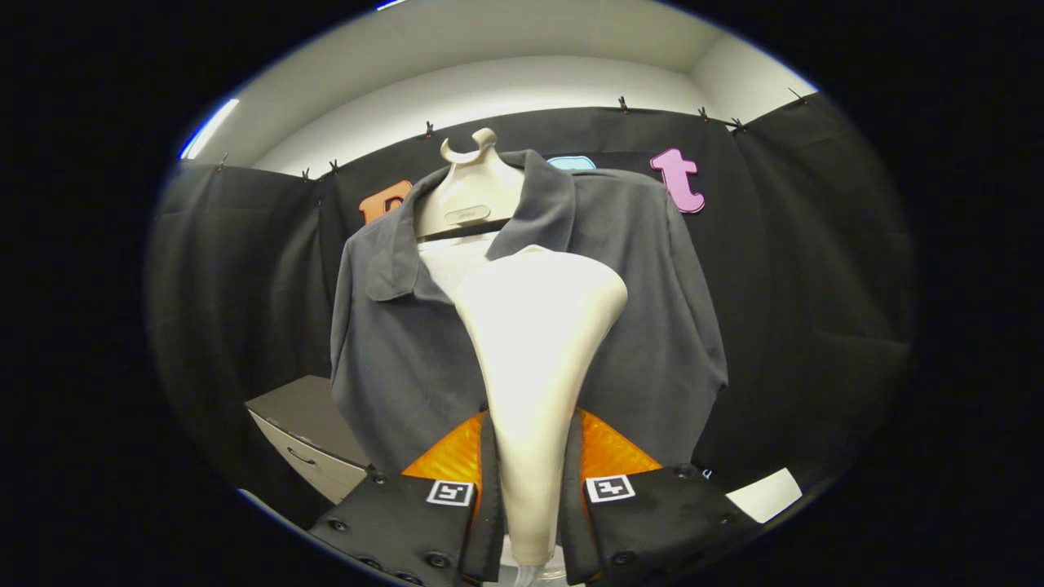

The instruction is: Iron the clothes twice with a garment steamer, once on the left side and once on the right side.

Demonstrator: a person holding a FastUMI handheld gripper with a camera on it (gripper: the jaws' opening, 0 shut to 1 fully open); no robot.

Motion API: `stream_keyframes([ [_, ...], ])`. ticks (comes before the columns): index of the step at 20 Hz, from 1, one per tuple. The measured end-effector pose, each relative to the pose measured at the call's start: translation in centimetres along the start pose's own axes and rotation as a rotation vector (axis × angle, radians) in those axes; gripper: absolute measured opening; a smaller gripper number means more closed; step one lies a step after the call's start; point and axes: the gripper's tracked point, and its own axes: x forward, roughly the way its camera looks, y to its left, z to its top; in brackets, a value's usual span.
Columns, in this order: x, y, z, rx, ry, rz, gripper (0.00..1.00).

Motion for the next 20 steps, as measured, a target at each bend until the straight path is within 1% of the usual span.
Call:
stream_keyframes([
  [2,0.8,-1.8,1.2,-0.006,-0.017,-0.011,0.36],
  [4,1.3,-3.4,1.2,-0.004,-0.018,-0.022,0.36],
  [9,3.2,-6.3,-0.5,0.030,0.001,-0.035,0.36],
  [15,4.0,-6.7,-4.4,0.045,0.033,-0.008,0.36],
  [20,4.0,-6.7,-9.1,0.041,0.080,0.010,0.37],
])
